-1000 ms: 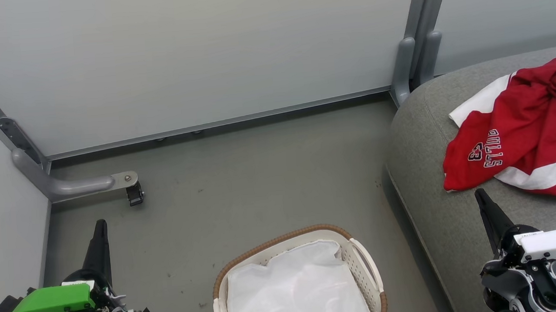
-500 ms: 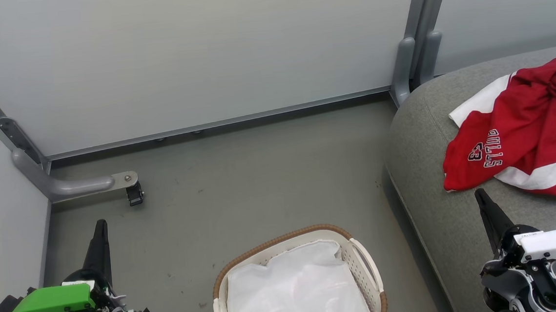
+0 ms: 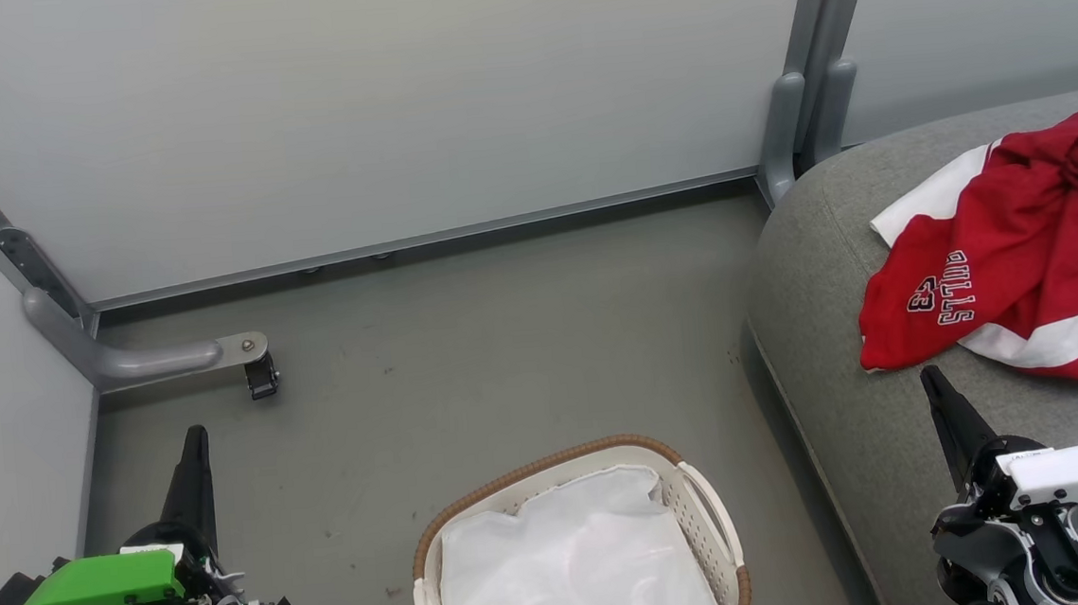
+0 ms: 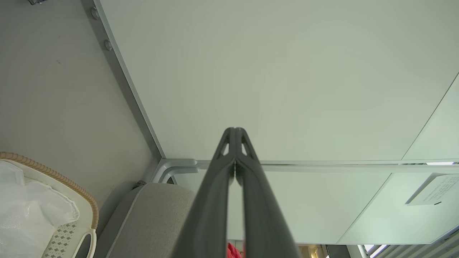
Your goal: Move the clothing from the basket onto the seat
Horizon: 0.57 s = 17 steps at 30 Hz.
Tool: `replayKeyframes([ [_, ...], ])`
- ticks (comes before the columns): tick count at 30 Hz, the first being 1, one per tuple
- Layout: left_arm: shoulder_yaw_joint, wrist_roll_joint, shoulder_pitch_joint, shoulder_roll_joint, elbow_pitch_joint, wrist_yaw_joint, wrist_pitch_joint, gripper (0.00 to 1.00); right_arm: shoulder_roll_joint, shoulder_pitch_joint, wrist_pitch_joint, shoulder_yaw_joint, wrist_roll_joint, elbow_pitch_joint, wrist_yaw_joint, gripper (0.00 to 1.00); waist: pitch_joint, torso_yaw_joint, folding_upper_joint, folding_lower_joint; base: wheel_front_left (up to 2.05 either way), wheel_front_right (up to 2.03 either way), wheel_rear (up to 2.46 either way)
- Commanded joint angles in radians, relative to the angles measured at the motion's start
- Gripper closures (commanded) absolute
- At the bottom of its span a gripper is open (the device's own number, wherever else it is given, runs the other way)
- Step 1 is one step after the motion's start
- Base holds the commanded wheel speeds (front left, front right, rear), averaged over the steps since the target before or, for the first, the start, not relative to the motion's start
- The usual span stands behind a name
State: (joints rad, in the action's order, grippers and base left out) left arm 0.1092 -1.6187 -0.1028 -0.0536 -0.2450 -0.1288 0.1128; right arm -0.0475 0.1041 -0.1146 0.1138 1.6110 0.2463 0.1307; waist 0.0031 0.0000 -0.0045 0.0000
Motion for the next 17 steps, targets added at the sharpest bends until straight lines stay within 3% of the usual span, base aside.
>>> replayKeyframes([
  [1, 0.004, 0.005, -0.011, 0.000, 0.001, -0.004, 0.000, 1.00, -0.005, 0.009, -0.002, 0.002, 0.004, -0.003, 0.000, 1.00, 0.000, 0.000, 0.0045, 0.0000, 0.00, 0.00, 0.00],
  [17, 0.005, 0.006, -0.011, 0.001, 0.001, -0.004, 0.001, 1.00, -0.005, 0.009, -0.002, 0.002, 0.004, -0.003, 0.000, 1.00, 0.000, 0.000, 0.0045, 0.0000, 0.00, 0.00, 0.00],
])
